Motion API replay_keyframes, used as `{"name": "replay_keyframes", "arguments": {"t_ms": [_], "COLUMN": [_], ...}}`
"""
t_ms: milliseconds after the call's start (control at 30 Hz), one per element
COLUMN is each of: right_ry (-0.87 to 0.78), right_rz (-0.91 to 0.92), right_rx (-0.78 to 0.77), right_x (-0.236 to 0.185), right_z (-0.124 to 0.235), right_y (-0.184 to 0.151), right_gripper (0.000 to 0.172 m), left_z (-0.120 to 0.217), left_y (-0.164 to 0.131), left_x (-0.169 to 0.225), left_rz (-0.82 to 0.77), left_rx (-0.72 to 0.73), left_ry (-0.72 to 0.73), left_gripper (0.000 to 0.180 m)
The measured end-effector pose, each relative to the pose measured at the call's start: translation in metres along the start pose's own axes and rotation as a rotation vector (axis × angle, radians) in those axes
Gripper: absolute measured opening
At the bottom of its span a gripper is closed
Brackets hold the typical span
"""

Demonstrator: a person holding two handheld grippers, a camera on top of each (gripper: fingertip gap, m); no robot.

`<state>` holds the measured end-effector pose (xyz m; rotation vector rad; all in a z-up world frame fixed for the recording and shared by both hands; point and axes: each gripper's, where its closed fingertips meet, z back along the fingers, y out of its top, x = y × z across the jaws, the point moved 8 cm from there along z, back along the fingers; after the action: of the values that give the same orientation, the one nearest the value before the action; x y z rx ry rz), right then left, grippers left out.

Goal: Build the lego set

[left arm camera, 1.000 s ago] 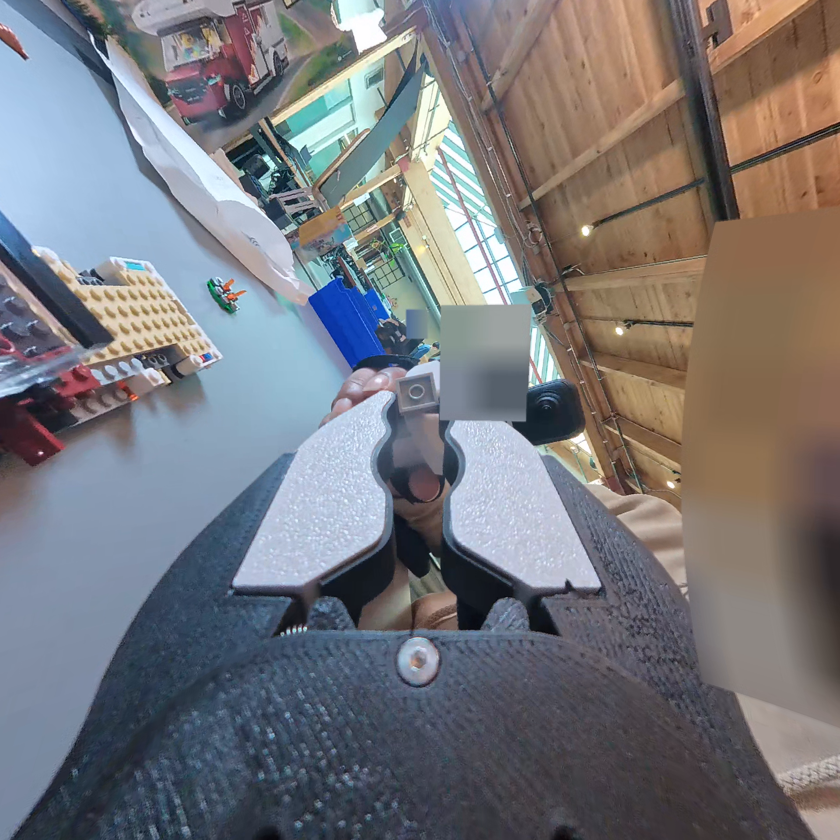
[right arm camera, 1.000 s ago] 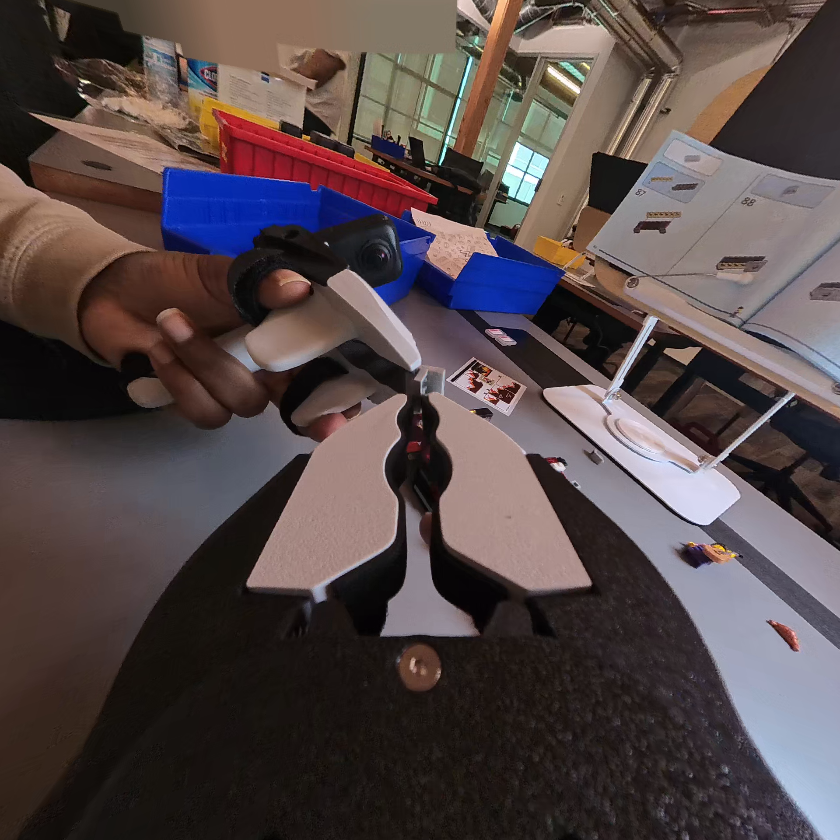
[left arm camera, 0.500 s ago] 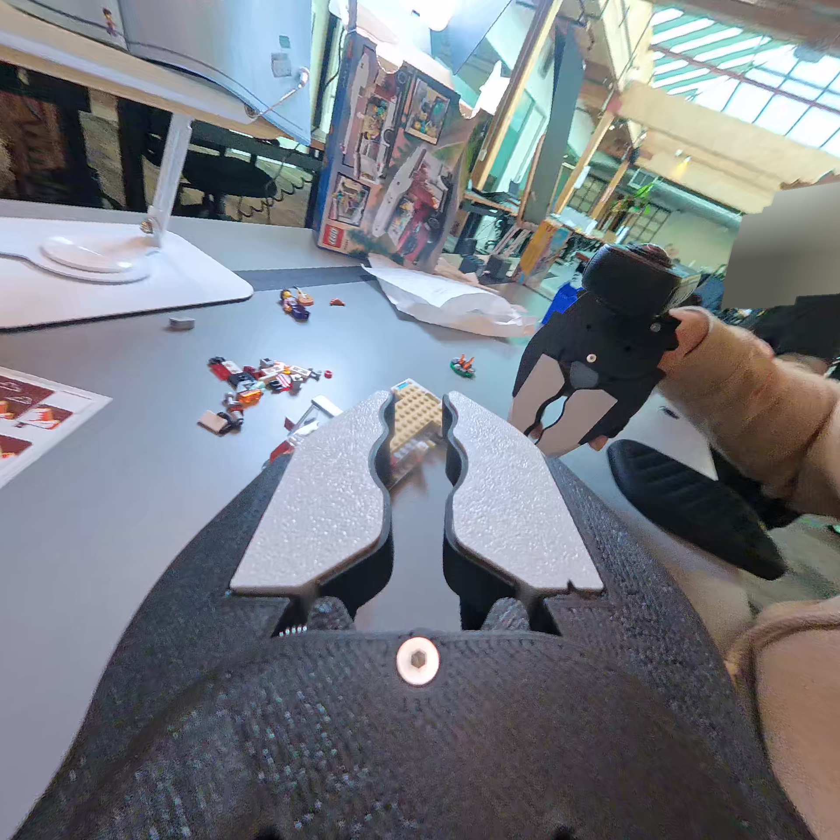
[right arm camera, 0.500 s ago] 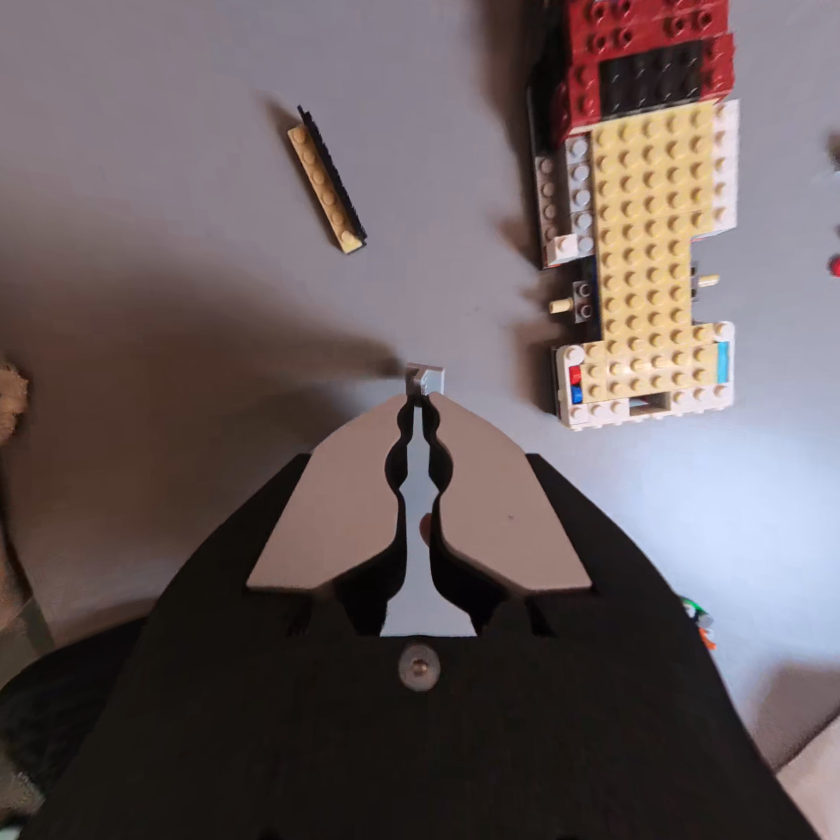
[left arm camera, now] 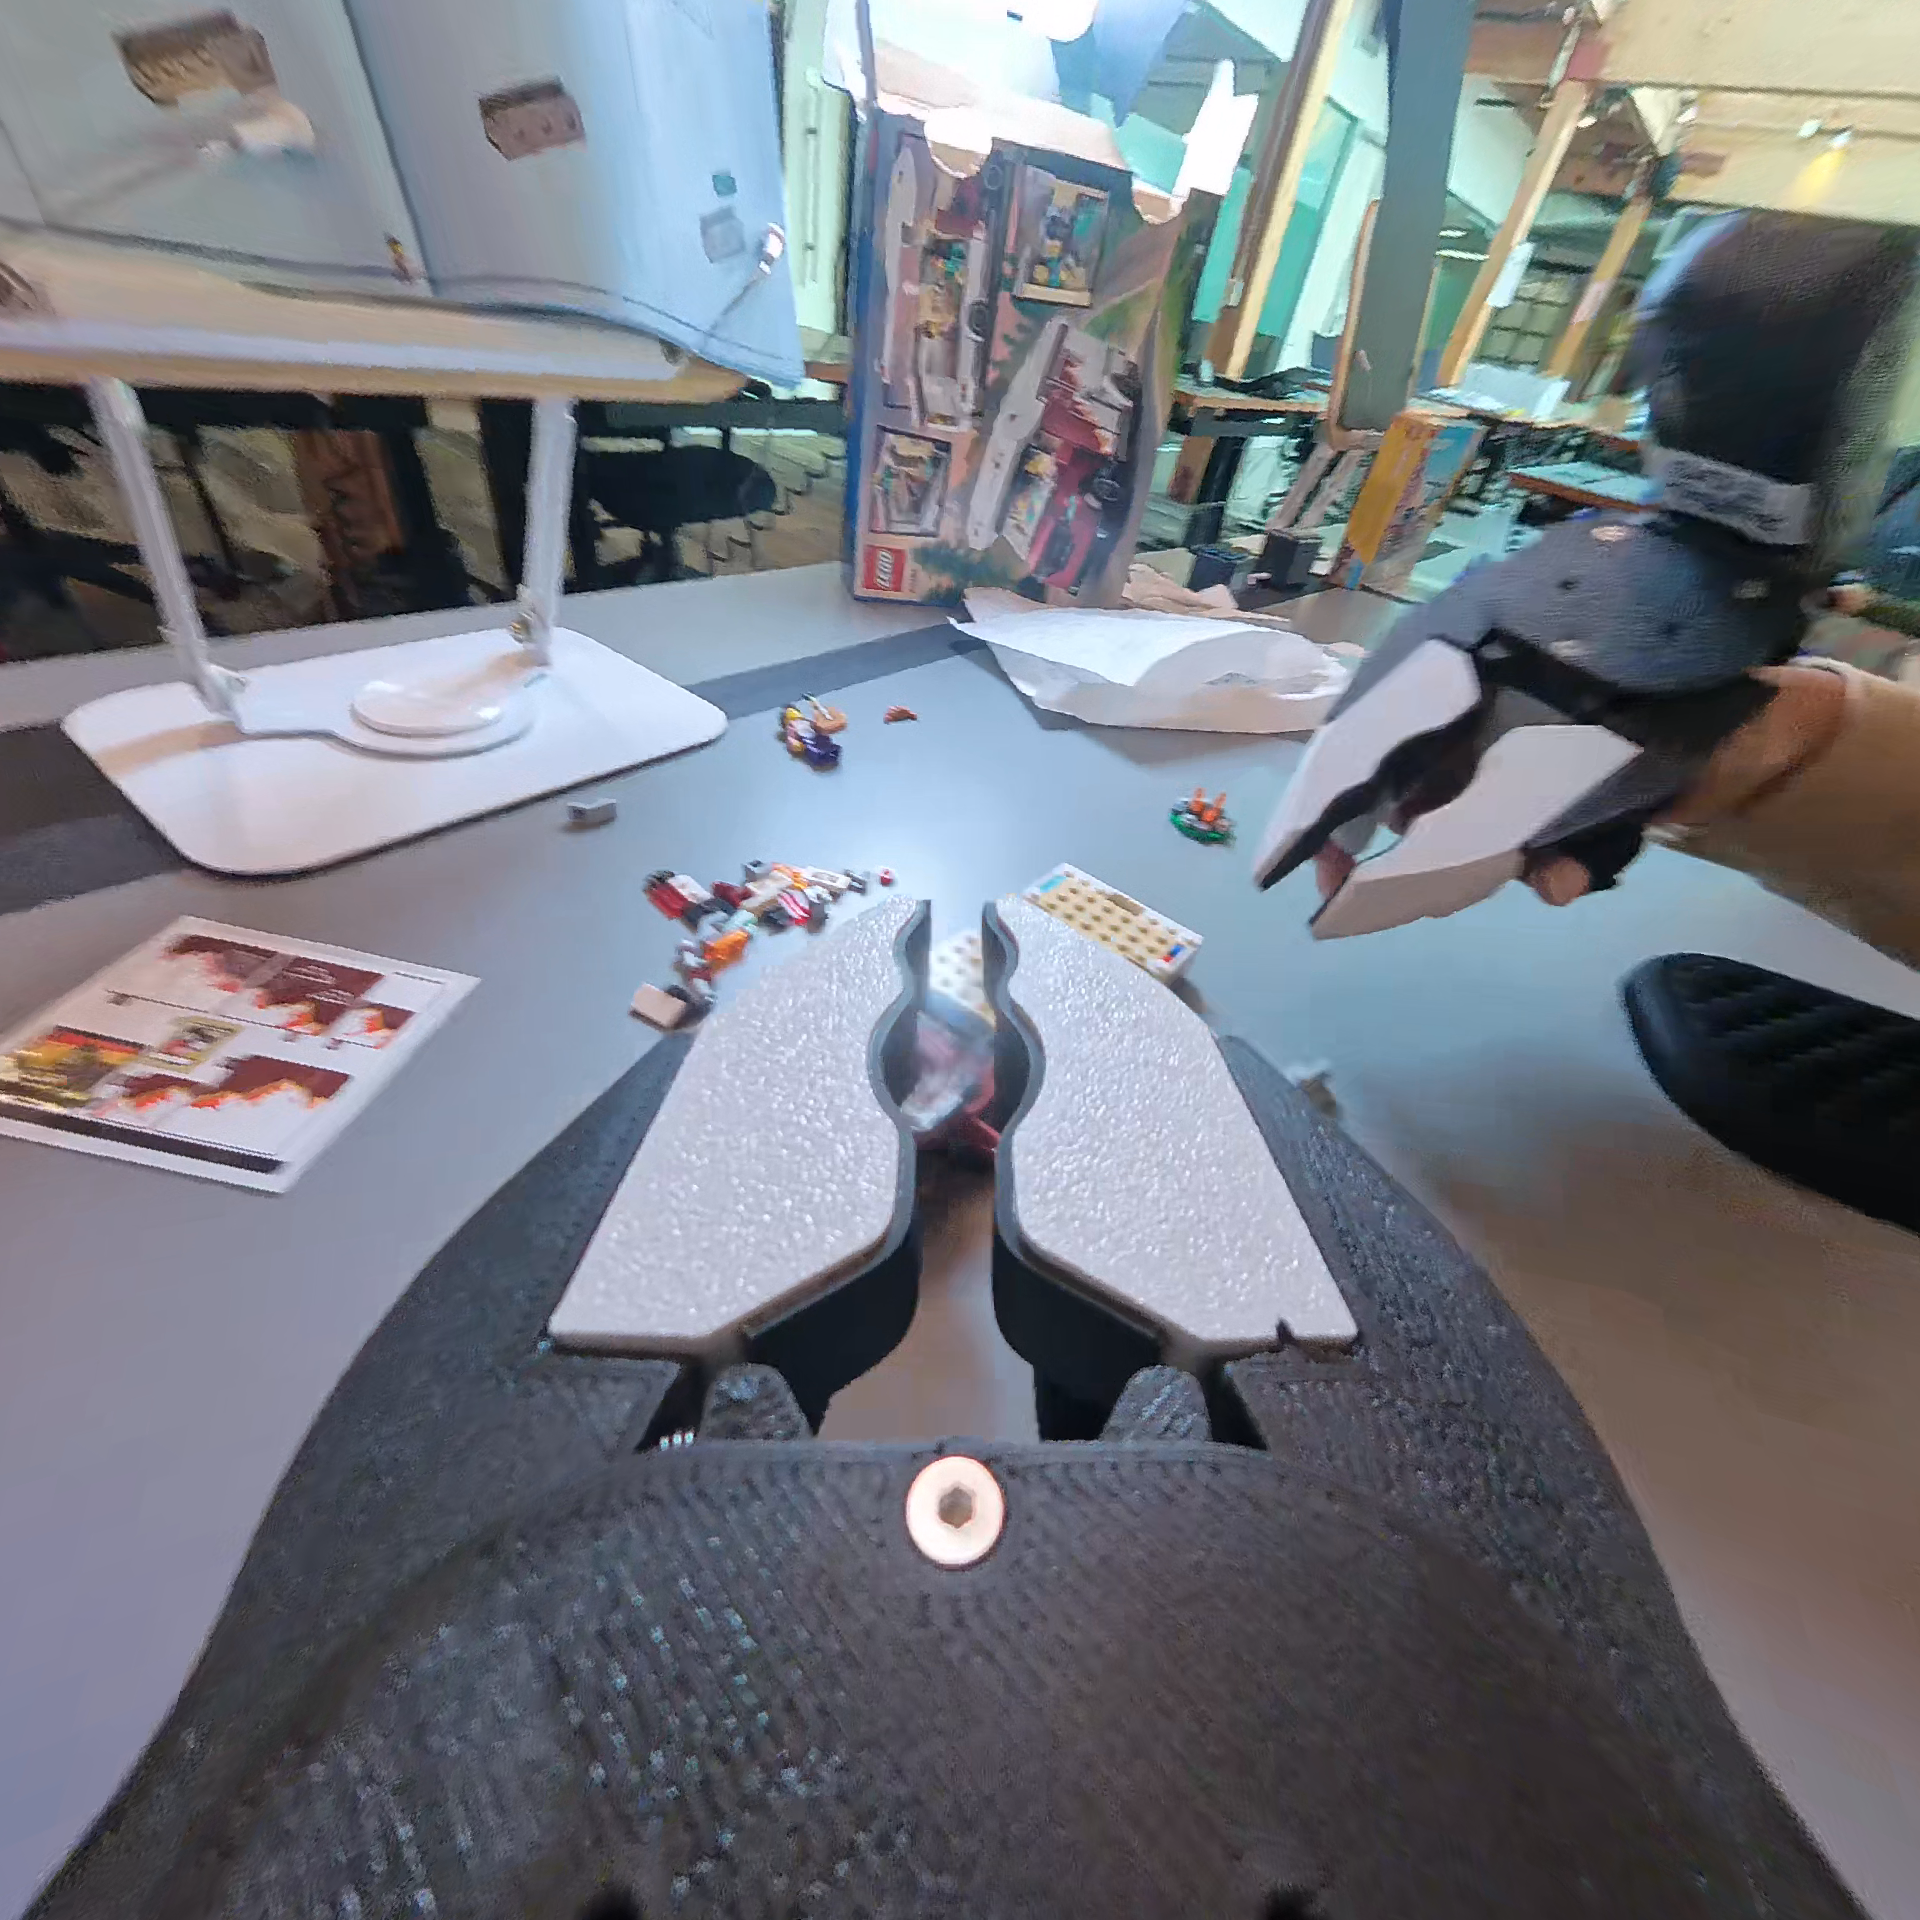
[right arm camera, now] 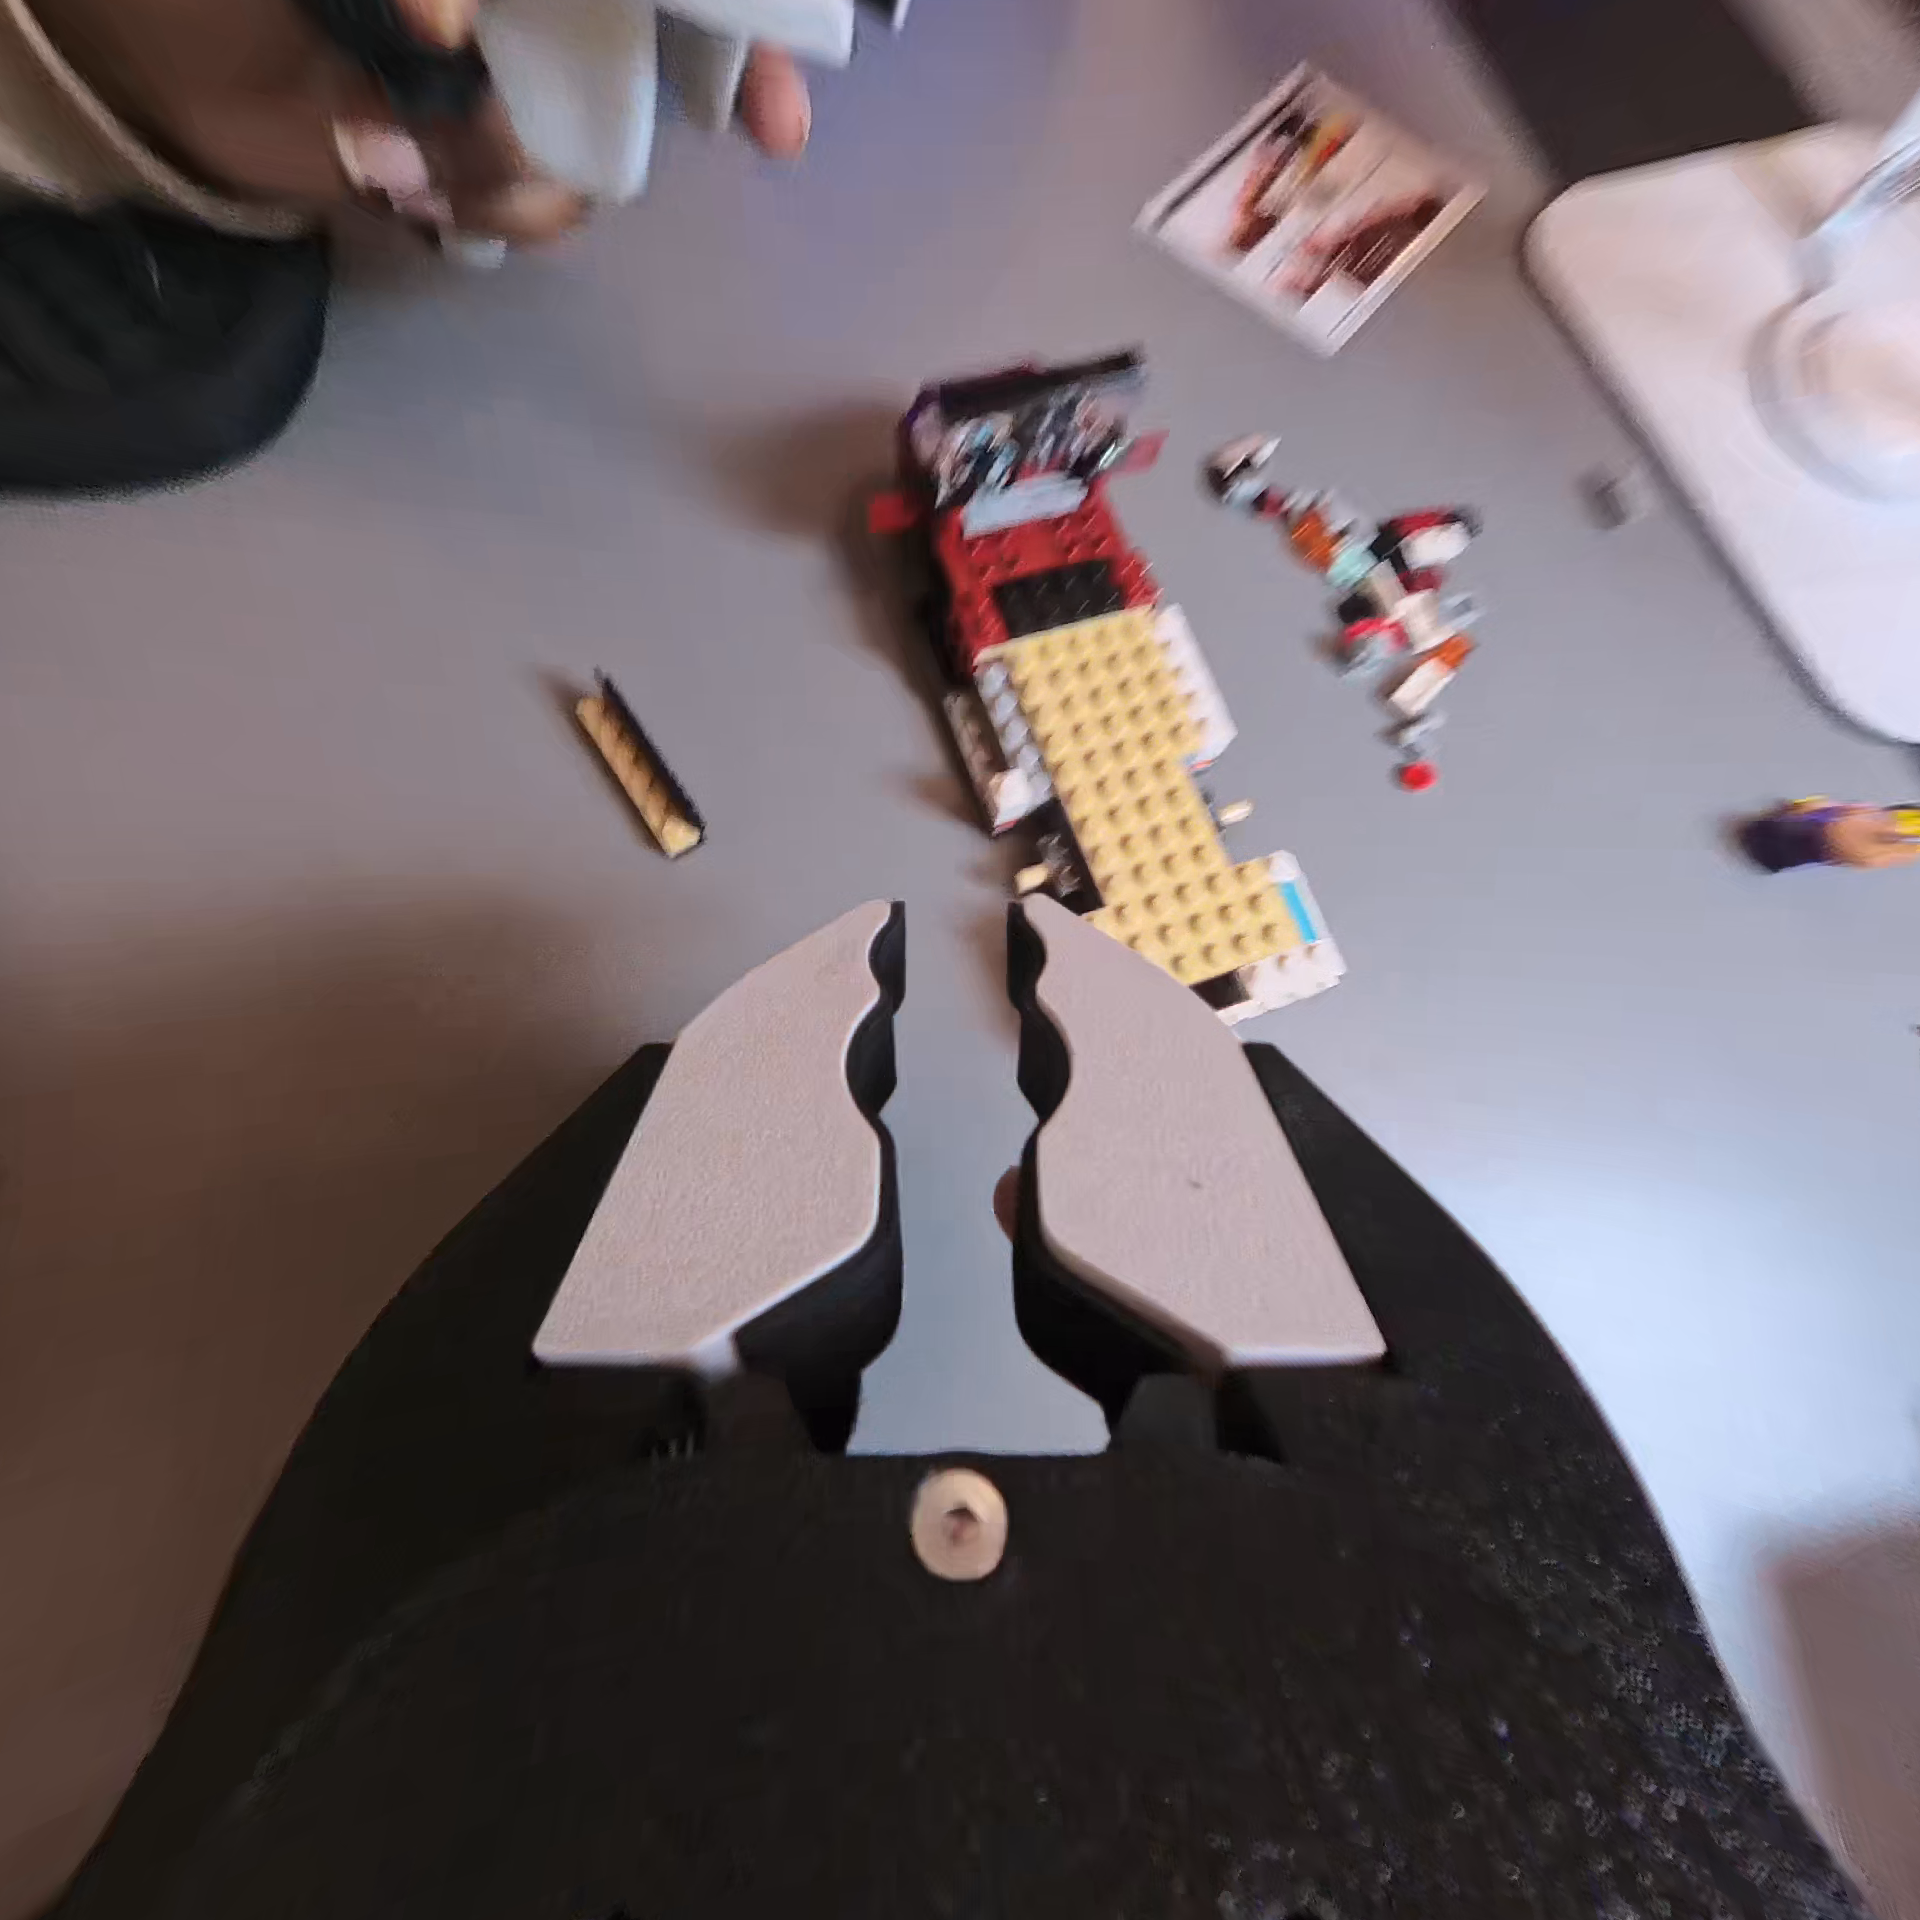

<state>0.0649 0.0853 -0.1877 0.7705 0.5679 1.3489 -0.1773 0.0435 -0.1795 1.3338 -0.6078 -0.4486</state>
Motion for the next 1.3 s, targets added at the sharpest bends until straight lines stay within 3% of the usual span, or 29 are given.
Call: {"name": "replay_keyframes", "arguments": {"t_ms": [100,200,433,567,800,1300], "right_ry": [-0.156,-0.303,-0.46,-0.468,-0.477,-0.449], "right_rz": [-0.091,-0.181,-0.194,-0.156,-0.093,-0.125], "right_rx": [0.268,0.432,0.56,0.55,0.555,0.539], "right_x": [0.003,0.006,0.011,0.008,0.007,0.01], "right_z": [0.014,0.019,0.028,0.026,0.028,0.025], "right_y": [-0.003,-0.016,-0.024,-0.027,-0.026,-0.028], "right_gripper": [0.019,0.019,0.02,0.02,0.02,0.02], "left_z": [-0.006,-0.023,-0.095,-0.137,-0.171,-0.17], "left_y": [0.025,0.062,0.151,0.183,0.194,0.184], "left_x": [-0.016,-0.037,-0.099,-0.132,-0.152,-0.156], "left_rz": [-0.135,-0.24,-0.318,-0.314,-0.327,-0.341], "left_rx": [0.039,0.107,0.216,0.224,0.18,0.147], "left_ry": [0.15,0.293,0.485,0.533,0.558,0.542], "left_gripper": [0.0,0.0,0.0,0.0,0.0,0.0]}}
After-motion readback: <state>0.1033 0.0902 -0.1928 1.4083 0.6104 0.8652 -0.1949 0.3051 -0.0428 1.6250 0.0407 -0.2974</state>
